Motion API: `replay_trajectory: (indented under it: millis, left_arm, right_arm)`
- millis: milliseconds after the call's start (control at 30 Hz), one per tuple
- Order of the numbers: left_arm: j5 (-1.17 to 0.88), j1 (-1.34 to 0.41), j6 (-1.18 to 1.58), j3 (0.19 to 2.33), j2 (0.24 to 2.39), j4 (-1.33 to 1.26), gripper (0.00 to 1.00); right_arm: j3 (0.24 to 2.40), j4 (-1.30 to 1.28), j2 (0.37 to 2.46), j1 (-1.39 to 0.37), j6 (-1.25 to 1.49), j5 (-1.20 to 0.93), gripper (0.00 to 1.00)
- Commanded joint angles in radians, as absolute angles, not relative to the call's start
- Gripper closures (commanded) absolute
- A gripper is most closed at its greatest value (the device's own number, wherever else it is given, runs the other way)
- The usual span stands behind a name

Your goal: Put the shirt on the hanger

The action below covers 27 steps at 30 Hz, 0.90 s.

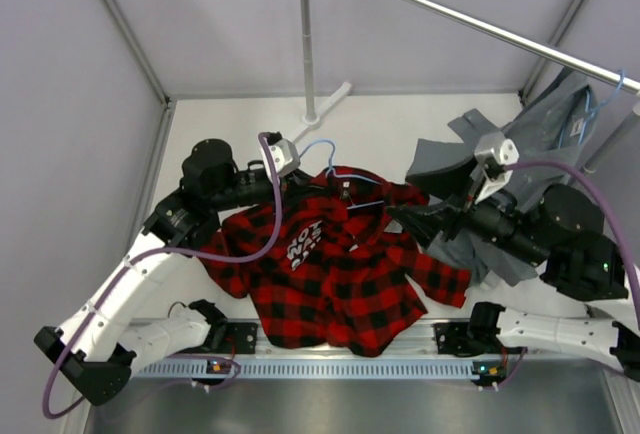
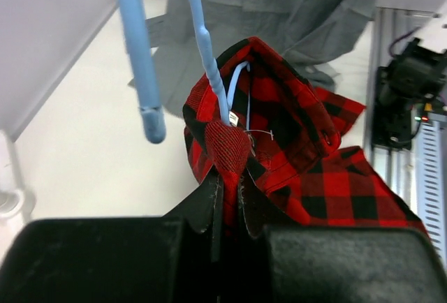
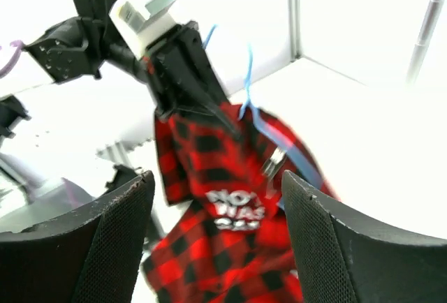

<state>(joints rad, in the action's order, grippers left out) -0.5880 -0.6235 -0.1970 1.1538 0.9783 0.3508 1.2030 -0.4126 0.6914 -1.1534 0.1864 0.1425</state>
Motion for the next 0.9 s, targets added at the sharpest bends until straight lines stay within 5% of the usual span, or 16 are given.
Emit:
replay_trajectory:
  millis: [0,333,600,867]
  left_arm:
    - [-0.789,-0.624,-0.203,1.154,0.976,0.259,1.00]
    - [-0.966,-0.624,-0.189,1.161,1.011,0.261,1.00]
    - [-1.040,-0.624,-0.193,1.154,1.037,0.261,1.00]
    - [-1.098,-0.624,-0.218,1.135,1.028,0.261,1.00]
  right_arm:
    - [1.334,-0.529,0.865,-1.134,0.017,0.088,0.29]
    - [1.493,-0.560,1.078,-0.885,-0.055,-0.541,0.37]
    - [1.464,-0.465,1.106,-0.885,-0.058,-0.607,0.45]
    - [1.411,-0.348,1.114,-0.841,-0.011,-0.696,0.73]
